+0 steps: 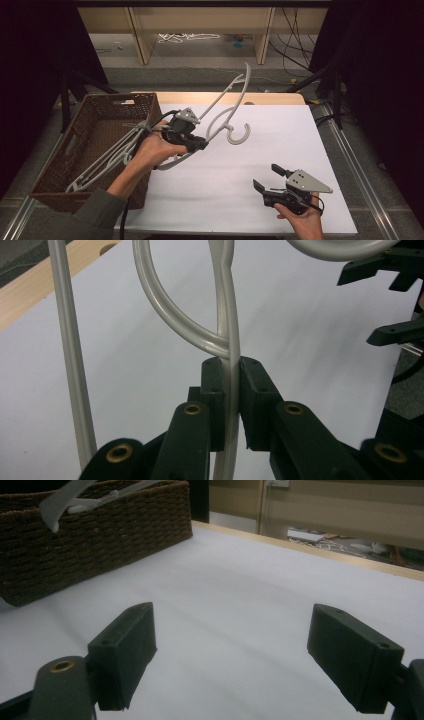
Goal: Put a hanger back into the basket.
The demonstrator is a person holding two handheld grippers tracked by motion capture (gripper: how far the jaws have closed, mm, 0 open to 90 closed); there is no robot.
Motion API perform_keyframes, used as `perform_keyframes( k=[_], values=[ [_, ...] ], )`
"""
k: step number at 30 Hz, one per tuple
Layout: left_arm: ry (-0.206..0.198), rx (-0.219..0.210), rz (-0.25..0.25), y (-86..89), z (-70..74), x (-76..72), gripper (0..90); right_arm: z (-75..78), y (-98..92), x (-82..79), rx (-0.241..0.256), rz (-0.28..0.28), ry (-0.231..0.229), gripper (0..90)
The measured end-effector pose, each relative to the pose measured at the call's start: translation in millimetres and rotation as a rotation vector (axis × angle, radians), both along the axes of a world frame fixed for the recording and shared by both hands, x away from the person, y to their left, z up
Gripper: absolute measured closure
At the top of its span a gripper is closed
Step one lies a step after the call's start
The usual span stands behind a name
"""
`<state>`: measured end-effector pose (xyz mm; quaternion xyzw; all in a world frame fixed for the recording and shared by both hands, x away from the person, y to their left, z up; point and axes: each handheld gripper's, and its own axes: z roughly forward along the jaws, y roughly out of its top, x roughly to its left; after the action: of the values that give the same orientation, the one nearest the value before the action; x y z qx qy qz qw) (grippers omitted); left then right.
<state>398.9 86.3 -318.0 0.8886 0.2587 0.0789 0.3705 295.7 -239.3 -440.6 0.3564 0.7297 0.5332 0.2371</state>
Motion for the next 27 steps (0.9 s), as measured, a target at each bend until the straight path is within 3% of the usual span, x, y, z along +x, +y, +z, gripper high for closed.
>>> perform_keyframes(
  k=[6,13,27],
  values=[
    [-0.049,0.024,0.005,12.4,19.9,-8.3,81.7,-0.7,0.7,0.1,0.001,-0.004,-0.002,20.3],
    [-0.090,0.048,0.046,41.5,43.5,-15.8,81.7,-1.0,0.5,0.4,0.006,-0.009,-0.002,20.3],
    [-0.118,0.081,0.141,100.7,48.9,-20.8,81.8,-1.5,0.0,1.0,0.008,0.004,0.008,20.3]
  ],
)
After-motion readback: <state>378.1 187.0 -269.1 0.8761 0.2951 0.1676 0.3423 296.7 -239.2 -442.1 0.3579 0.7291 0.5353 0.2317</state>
